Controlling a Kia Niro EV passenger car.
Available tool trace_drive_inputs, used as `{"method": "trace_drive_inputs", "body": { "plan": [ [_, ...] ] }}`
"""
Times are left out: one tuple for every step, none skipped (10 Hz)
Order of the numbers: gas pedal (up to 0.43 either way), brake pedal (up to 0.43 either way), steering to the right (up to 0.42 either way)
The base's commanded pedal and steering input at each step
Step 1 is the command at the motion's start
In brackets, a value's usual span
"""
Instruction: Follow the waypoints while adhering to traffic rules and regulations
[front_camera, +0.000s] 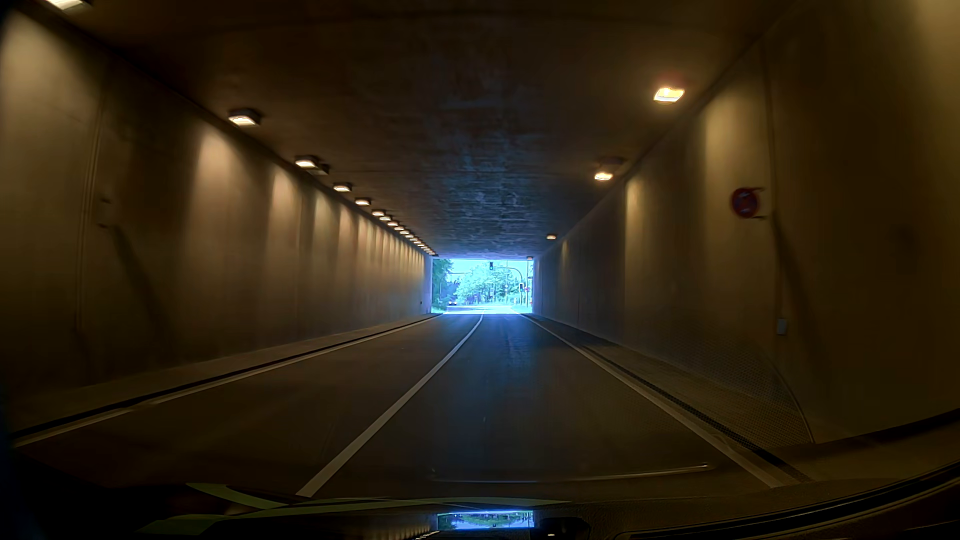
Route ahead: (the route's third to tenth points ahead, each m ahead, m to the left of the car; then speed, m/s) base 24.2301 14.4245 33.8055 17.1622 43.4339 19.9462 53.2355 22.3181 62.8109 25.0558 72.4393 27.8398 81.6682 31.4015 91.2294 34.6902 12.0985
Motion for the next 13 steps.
{"method": "trace_drive_inputs", "body": {
  "plan": [
    [0.079, 0.000, -0.004],
    [0.079, 0.000, -0.005],
    [0.079, 0.000, -0.005],
    [0.079, 0.000, -0.006],
    [0.079, 0.000, -0.006],
    [0.079, 0.000, -0.006],
    [0.079, 0.000, -0.005],
    [0.079, 0.000, -0.006],
    [0.079, 0.000, -0.006],
    [0.079, 0.000, -0.006],
    [0.079, 0.000, -0.007],
    [0.087, 0.000, -0.006],
    [0.110, 0.000, -0.007]
  ]
}}
